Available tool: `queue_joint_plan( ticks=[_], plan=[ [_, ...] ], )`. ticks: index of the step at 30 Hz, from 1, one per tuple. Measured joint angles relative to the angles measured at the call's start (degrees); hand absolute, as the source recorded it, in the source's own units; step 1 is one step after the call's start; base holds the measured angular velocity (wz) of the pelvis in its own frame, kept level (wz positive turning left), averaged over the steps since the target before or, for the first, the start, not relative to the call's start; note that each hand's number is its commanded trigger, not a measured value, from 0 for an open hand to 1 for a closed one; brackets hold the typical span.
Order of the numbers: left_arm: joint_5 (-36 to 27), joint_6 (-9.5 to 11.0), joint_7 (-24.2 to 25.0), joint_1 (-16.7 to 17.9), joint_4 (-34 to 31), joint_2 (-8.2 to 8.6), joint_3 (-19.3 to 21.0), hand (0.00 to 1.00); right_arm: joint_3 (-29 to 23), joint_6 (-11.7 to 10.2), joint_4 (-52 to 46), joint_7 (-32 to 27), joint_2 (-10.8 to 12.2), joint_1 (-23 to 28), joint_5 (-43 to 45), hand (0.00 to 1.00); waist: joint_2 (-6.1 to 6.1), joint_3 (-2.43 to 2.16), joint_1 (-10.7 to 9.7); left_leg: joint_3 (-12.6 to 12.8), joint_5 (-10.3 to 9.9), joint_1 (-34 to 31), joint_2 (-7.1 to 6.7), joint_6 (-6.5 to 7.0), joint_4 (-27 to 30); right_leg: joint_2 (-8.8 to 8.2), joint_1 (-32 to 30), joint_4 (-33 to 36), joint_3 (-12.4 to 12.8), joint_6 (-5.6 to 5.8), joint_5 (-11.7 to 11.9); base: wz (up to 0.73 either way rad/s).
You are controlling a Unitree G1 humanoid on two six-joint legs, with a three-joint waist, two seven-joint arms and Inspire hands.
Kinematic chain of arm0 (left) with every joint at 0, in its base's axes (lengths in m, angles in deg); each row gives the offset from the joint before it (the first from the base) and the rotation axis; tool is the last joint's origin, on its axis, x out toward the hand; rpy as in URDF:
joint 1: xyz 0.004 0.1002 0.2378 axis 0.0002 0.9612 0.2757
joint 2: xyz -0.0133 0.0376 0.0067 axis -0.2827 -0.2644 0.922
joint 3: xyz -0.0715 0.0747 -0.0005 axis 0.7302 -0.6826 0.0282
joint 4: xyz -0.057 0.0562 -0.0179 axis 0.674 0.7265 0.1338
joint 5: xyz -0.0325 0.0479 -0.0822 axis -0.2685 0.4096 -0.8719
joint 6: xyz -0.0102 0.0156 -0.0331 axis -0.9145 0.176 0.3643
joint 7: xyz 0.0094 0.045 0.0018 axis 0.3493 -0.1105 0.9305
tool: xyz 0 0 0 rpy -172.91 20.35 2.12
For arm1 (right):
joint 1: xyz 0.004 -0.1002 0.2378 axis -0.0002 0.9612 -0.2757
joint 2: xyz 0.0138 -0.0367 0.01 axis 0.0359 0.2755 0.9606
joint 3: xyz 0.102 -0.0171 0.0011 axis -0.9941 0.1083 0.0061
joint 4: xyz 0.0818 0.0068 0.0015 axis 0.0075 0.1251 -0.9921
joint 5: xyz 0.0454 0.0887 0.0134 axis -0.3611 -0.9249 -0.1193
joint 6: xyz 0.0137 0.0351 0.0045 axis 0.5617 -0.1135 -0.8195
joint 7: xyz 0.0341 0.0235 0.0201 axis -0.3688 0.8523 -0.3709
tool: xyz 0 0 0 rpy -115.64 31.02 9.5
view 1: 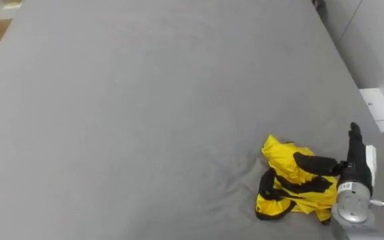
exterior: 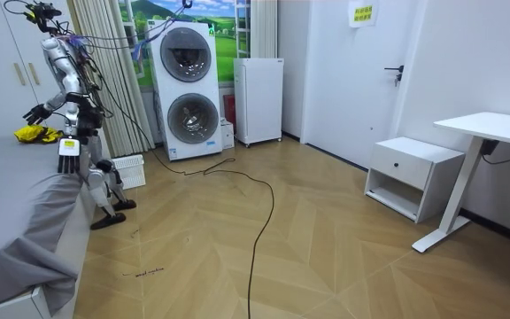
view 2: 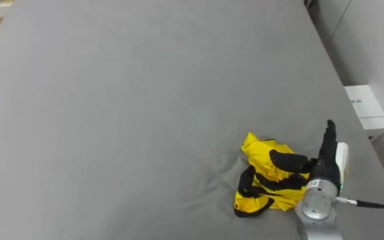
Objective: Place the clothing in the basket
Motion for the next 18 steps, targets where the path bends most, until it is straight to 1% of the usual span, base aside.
queue_joint_plan(
  ticks=[4, 6, 7, 8, 9, 13, 14, 15, 16, 17, 18],
  plan=[
    [0.1, 0.1, 0.1, -1.3, 0.2, 0.02, -0.2, 0.0, 1.7, 0.9, 8.6, 1.4, -1.0, -3.2, -0.5, 0.0, -0.06, 0.12, 1.3, -0.1, 0.5, -1.5, 0.0, 0.0, 0.0, -0.19, -1.3, 0.4, -1.5, 0.01, 0.0, 0.12],
    [1.7, 0.1, 0.5, -3.1, 1.1, 0.15, -0.2, 0.0, 2.0, 1.1, 13.2, 3.2, -1.1, -5.0, -0.5, 0.0, 0.02, 0.19, 2.0, -0.6, 1.0, -2.6, 0.13, 0.11, -0.1, -0.4, -2.2, 0.4, -2.4, 0.01, 0.0, 0.19],
    [2.0, 0.2, 0.6, -3.5, 1.6, 0.14, -0.1, 0.0, 2.0, 1.1, 14.5, 3.5, -1.2, -5.5, -0.8, 0.0, 0.06, 0.18, 2.4, -0.7, 1.1, -2.8, 0.12, 0.14, -0.1, -0.45, -2.3, 0.5, -2.6, 0.01, 0.0, 0.15],
    [2.7, 0.3, 0.6, -4.7, 2.3, 0.13, -0.1, 0.0, 2.0, 1.1, 17.4, 3.7, -1.5, -6.8, -1.9, 0.0, 0.03, 0.2, 3.3, -0.7, 1.2, -3.3, 0.14, 0.15, -0.1, -0.45, -2.8, 0.5, -2.7, 0.01, 0.0, 0.1],
    [2.7, 0.7, 0.8, -5.4, 2.9, 0.12, 0.0, 0.0, 2.0, 1.1, 19.9, 3.7, -1.7, -8.1, -2.2, 0.0, 0.0, 0.23, 4.2, -1.1, 1.4, -3.9, 0.04, 0.17, -0.1, -0.5, -3.2, 0.5, -3.0, 0.01, 0.0, 0.1],
    [2.7, 2.4, 2.1, -5.9, 2.9, -0.21, 0.2, 0.0, 2.0, 1.0, 24.7, 3.7, -2.5, -10.4, -2.5, 0.0, -0.14, 0.37, 5.0, -2.9, 1.8, -5.2, -0.62, 0.19, 0.1, -0.73, -3.9, 0.4, -4.9, 0.08, 0.0, 0.25],
    [2.7, 2.9, 2.8, -5.9, 2.8, -0.53, 0.2, 0.0, 2.0, 1.0, 25.8, 3.8, -3.0, -10.8, -2.4, 0.0, -0.17, 0.4, 5.0, -3.3, 1.9, -5.6, -0.71, 0.2, 0.4, -0.89, -3.9, 0.4, -5.6, 0.31, -0.2, 0.25],
    [2.8, 3.3, 3.2, -5.9, 2.8, -0.94, 0.2, 0.0, 2.0, 1.0, 26.9, 4.0, -3.6, -11.1, -2.4, 0.0, 0.05, 0.33, 5.2, -3.4, 1.9, -6.0, -0.75, 0.25, 0.7, -1.09, -4.0, 0.4, -6.3, 0.85, -0.5, 0.26],
    [2.7, 3.4, 3.3, -5.9, 2.8, -1.2, 0.2, 0.0, 2.0, 1.1, 27.1, 4.2, -4.0, -11.1, -2.4, 0.4, 0.11, 0.36, 5.4, -3.4, 1.9, -6.1, -0.82, 0.28, 0.8, -1.23, -4.0, 0.5, -6.5, 1.15, -0.6, 0.17],
    [2.7, 3.6, 3.3, -5.9, 2.8, -1.74, 0.2, 0.0, 2.0, 1.1, 27.5, 4.3, -4.4, -11.1, -2.4, 1.0, 0.09, 0.4, 5.9, -3.4, 1.8, -6.3, -0.9, 0.4, 1.0, -1.38, -4.1, 0.6, -6.8, 2.19, -1.2, 0.11],
    [2.7, 3.6, 3.4, -5.9, 2.8, -2.41, 0.2, 0.0, 2.0, 1.3, 27.9, 4.3, -4.5, -11.1, -2.4, 1.0, 0.21, 0.37, 6.1, -3.5, 1.8, -6.5, -1.07, 0.5, 1.0, -1.49, -4.1, 0.6, -7.1, 3.01, -1.7, 0.19]
  ],
)
